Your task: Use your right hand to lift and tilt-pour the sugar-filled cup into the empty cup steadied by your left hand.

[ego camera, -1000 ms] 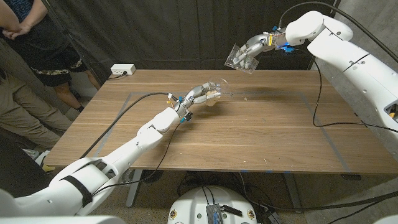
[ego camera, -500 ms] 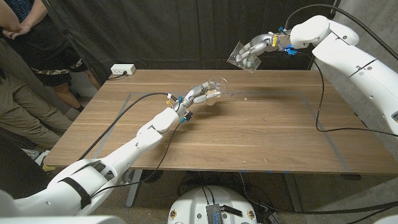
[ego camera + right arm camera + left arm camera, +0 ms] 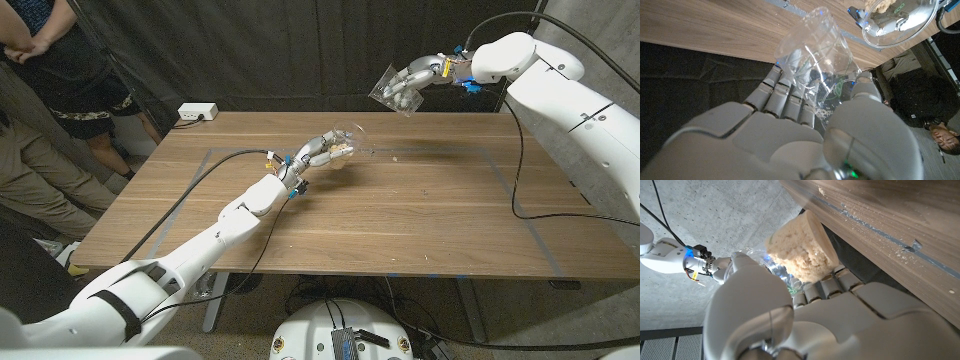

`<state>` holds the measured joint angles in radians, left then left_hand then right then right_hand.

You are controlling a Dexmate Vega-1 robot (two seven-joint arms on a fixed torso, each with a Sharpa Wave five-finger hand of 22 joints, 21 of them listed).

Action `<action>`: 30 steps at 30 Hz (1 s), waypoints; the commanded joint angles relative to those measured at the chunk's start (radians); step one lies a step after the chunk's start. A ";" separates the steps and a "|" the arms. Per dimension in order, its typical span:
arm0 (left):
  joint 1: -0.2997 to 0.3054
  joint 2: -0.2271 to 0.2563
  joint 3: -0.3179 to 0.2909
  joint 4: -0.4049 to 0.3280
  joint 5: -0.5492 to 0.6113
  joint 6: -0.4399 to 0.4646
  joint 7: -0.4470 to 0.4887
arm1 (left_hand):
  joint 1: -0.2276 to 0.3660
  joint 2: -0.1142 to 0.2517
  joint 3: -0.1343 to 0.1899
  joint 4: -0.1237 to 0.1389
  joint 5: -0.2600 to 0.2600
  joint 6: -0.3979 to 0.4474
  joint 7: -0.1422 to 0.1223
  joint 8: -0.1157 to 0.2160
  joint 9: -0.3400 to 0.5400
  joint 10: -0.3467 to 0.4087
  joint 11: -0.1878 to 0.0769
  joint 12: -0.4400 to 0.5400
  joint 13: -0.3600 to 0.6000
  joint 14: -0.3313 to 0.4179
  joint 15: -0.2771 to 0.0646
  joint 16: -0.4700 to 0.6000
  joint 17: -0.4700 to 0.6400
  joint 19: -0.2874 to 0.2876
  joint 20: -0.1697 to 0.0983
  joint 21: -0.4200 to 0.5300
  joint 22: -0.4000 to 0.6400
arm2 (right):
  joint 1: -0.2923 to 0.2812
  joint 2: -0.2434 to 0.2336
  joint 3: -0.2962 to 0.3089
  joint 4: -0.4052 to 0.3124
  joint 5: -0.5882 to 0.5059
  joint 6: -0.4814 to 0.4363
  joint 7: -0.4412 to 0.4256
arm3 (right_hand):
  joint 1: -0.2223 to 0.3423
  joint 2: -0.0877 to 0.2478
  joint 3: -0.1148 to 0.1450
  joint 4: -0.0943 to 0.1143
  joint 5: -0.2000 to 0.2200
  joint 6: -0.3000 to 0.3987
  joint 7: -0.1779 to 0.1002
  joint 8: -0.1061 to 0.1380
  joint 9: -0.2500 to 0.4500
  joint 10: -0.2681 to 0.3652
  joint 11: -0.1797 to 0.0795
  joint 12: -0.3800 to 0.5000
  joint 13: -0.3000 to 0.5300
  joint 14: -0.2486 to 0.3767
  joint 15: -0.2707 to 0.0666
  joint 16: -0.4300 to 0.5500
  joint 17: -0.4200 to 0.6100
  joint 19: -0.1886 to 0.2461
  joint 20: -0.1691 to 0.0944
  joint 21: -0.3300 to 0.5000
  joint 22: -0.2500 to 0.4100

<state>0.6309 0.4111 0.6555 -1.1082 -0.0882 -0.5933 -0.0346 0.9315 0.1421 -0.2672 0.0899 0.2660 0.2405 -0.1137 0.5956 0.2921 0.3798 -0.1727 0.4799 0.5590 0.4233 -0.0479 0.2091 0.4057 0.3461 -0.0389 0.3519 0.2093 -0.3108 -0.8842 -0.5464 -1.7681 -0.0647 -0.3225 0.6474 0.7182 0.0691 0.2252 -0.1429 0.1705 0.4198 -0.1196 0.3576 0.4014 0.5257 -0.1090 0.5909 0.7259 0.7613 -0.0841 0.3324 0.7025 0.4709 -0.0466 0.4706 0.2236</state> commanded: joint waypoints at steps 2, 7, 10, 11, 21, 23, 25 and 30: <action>0.015 0.007 -0.007 -0.023 -0.003 0.004 0.021 | 0.006 -0.001 -0.002 0.004 0.001 0.003 -0.005 0.006 0.003 0.005 0.003 0.007 0.003 0.010 -0.137 -0.003 0.005 0.004 -0.009 0.007 0.001 | -0.083 -0.024 0.067 -0.030 0.072 -0.006 -0.112 | 0.005 0.009 0.009 0.000 0.008 0.006 0.000 -0.003 0.004 0.008 -0.004 -0.005 0.004 0.012 -0.150 0.007 0.006 0.003 -0.053 0.008 0.000; 0.017 0.002 -0.012 -0.014 -0.008 -0.011 0.032 | 0.006 -0.001 -0.002 0.004 0.001 0.003 -0.004 0.006 0.003 0.005 0.003 0.006 0.003 0.009 -0.136 -0.004 0.005 0.005 -0.008 0.008 0.001 | -0.119 -0.028 0.095 -0.037 0.109 -0.008 -0.163 | 0.006 0.009 0.010 0.000 0.007 0.004 0.000 -0.005 0.004 0.013 -0.004 -0.004 0.005 0.015 -0.150 0.008 0.007 0.003 -0.053 0.008 0.000; 0.017 -0.001 -0.014 -0.007 -0.009 -0.022 0.039 | 0.006 -0.001 -0.002 0.004 0.001 0.002 -0.002 0.006 0.002 0.005 0.003 0.007 0.003 0.009 -0.138 -0.003 0.005 0.005 -0.009 0.008 0.001 | -0.133 -0.030 0.104 -0.040 0.125 -0.010 -0.187 | 0.006 0.009 0.010 0.000 0.007 0.004 0.000 -0.005 0.004 0.014 -0.003 -0.004 0.006 0.016 -0.150 0.008 0.008 0.003 -0.053 0.008 0.000; 0.016 -0.002 -0.014 -0.004 -0.010 -0.026 0.040 | 0.006 -0.001 -0.002 0.004 0.001 0.002 -0.004 0.006 0.002 0.004 0.002 0.006 0.003 0.009 -0.137 -0.004 0.006 0.005 -0.009 0.008 0.001 | -0.137 -0.031 0.105 -0.041 0.128 -0.011 -0.193 | 0.006 0.010 0.010 0.000 0.007 0.004 0.000 -0.005 0.004 0.013 -0.007 -0.004 0.006 0.016 -0.151 0.009 0.008 0.004 -0.053 0.008 0.000; 0.016 -0.011 -0.020 0.012 -0.010 -0.055 0.063 | 0.004 -0.001 -0.003 0.006 0.001 0.001 -0.007 0.006 0.000 0.005 -0.001 0.006 0.001 0.010 -0.138 -0.003 0.006 0.007 -0.010 0.009 0.001 | -0.179 -0.037 0.126 -0.041 0.175 -0.008 -0.258 | 0.008 0.009 0.011 0.000 0.007 0.005 0.000 -0.007 0.005 0.015 -0.005 -0.004 0.008 0.018 -0.150 0.009 0.009 0.004 -0.052 0.009 0.000; 0.017 -0.012 -0.021 0.014 -0.009 -0.060 0.068 | 0.004 0.000 -0.003 0.006 0.001 0.001 -0.006 0.006 0.000 0.005 0.000 0.006 0.001 0.010 -0.138 -0.003 0.006 0.006 -0.010 0.009 0.001 | -0.192 -0.037 0.134 -0.041 0.184 -0.005 -0.276 | 0.008 0.009 0.011 0.000 0.007 0.004 0.000 -0.007 0.005 0.016 -0.006 -0.004 0.008 0.019 -0.150 0.009 0.009 0.004 -0.052 0.009 0.000; 0.018 -0.014 -0.023 0.017 -0.011 -0.063 0.073 | 0.004 -0.001 -0.003 0.006 0.001 0.000 -0.007 0.006 0.000 0.006 -0.002 0.006 0.001 0.012 -0.140 -0.003 0.006 0.006 -0.010 0.009 0.001 | -0.207 -0.036 0.143 -0.040 0.195 0.003 -0.299 | 0.007 0.009 0.011 0.000 0.007 0.005 -0.001 -0.007 0.005 0.018 -0.005 -0.004 0.008 0.019 -0.150 0.009 0.010 0.004 -0.052 0.009 0.000; 0.012 -0.023 -0.025 0.038 -0.012 -0.084 0.084 | 0.004 -0.001 -0.003 0.006 0.002 -0.001 -0.006 0.006 0.000 0.006 -0.002 0.006 0.001 0.010 -0.140 -0.004 0.006 0.007 -0.010 0.010 0.001 | -0.241 -0.030 0.162 -0.038 0.210 0.023 -0.359 | 0.007 0.010 0.011 0.001 0.006 0.005 0.001 -0.008 0.006 0.025 -0.007 -0.002 0.009 0.023 -0.150 0.010 0.011 0.004 -0.051 0.009 0.000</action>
<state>0.6466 0.4001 0.6360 -1.0975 -0.0976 -0.6412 0.0241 0.9315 0.1422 -0.2673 0.0898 0.2660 0.2387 -0.1119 0.5953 0.2922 0.3798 -0.1727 0.4799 0.5590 0.4286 -0.0426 0.2091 0.4057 0.3462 -0.0389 0.3519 0.2094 -0.4820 -0.9173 -0.4252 -1.8067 0.1022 -0.3270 0.3910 0.7271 0.0708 0.2287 -0.1463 0.1735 0.4194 -0.1194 0.3543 0.4062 0.5404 -0.1135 0.5909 0.7302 0.7717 -0.0838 0.3364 0.7115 0.4709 -0.0466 0.4706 0.2236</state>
